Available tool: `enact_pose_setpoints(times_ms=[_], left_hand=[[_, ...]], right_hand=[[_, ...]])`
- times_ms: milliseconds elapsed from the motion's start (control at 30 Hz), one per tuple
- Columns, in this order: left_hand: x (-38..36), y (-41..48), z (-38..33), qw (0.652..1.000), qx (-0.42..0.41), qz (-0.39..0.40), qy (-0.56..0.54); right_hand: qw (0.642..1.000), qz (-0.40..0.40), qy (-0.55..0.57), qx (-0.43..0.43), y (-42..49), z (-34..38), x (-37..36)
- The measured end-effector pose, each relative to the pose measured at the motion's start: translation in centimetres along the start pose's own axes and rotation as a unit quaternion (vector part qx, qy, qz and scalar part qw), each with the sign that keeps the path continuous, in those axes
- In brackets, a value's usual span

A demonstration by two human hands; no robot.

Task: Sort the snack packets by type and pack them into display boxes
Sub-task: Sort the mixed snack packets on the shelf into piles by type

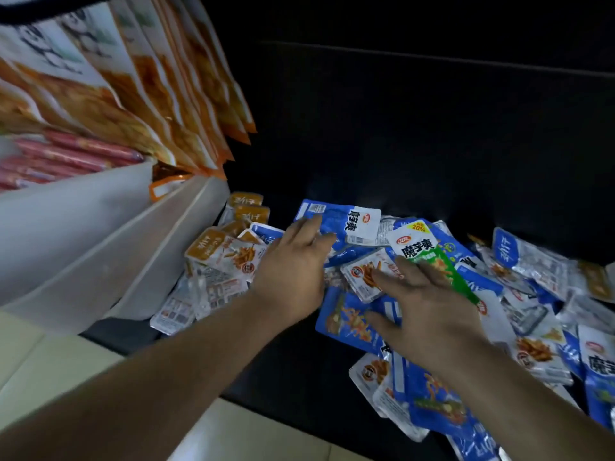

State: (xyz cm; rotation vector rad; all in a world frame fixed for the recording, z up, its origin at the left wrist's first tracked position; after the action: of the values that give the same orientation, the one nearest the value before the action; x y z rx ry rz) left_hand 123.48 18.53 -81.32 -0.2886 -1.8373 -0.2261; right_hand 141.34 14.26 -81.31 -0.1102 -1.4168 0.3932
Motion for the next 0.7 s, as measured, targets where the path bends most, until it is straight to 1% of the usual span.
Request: enact_pose_setpoints(times_ms=[33, 100, 133, 167, 200, 267, 333, 367, 467, 500, 567, 700], left_hand=[[-0.5, 1.5, 0.3, 0.998, 0.001, 0.062, 0.028], [-1.7, 3.8, 1.5, 0.981, 0.022, 0.183, 0.056], [-2.2, 4.5, 2.2, 0.974, 0.03, 0.215, 0.062], [-2.6, 5.1, 2.7, 0.971, 0.036, 0.228, 0.063], [-2.7, 5.6, 3.0, 0.973, 0.039, 0.221, 0.059], [-2.4, 6.1, 2.8, 0.984, 0.046, 0.162, 0.063], [-1.9, 6.1, 1.9, 0.988, 0.034, 0.085, 0.122], [-2.0, 5.9, 1.2, 0.986, 0.021, 0.062, 0.154], [-2.1, 5.3, 0.2, 0.979, 0.003, 0.059, 0.195], [-2.0, 5.3, 0.1, 0.979, -0.002, 0.059, 0.195], [-1.3, 5.3, -0.2, 0.983, -0.012, 0.036, 0.181], [0.9, 5.0, -0.5, 0.994, -0.006, -0.069, 0.084]], right_hand=[[1.0, -0.006, 0.0, 0.007, 0.1, -0.4, -0.1], [1.0, -0.014, 0.018, 0.013, 0.1, -1.0, 0.2], [0.999, -0.016, 0.026, 0.015, 0.2, -1.2, 0.5], [0.999, -0.019, 0.033, 0.019, 0.2, -1.3, 0.8], [0.999, -0.019, 0.036, 0.022, 0.3, -1.4, 1.0], [0.999, -0.02, 0.032, 0.029, 0.4, -1.4, 1.2], [0.999, -0.022, 0.022, 0.031, 0.4, -1.3, 1.2], [0.999, -0.022, 0.021, 0.032, 0.4, -1.3, 1.2], [0.999, -0.015, 0.031, 0.031, 0.3, -1.5, 1.1], [0.999, -0.011, 0.038, 0.031, 0.3, -1.5, 1.1], [0.998, -0.002, 0.054, 0.029, 0.3, -1.6, 1.0], [0.998, 0.013, 0.065, 0.024, 0.3, -1.5, 0.8]])
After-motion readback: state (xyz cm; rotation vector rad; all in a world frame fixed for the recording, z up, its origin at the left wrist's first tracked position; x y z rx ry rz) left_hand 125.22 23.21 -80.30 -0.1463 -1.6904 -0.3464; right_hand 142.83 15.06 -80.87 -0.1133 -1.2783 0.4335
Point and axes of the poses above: each hand's wrist, its own y-axis towards the middle knuckle, its own x-axis out of the back of the hand, z = x × y, the point moved 7 cm from there along y, towards the middle knuckle
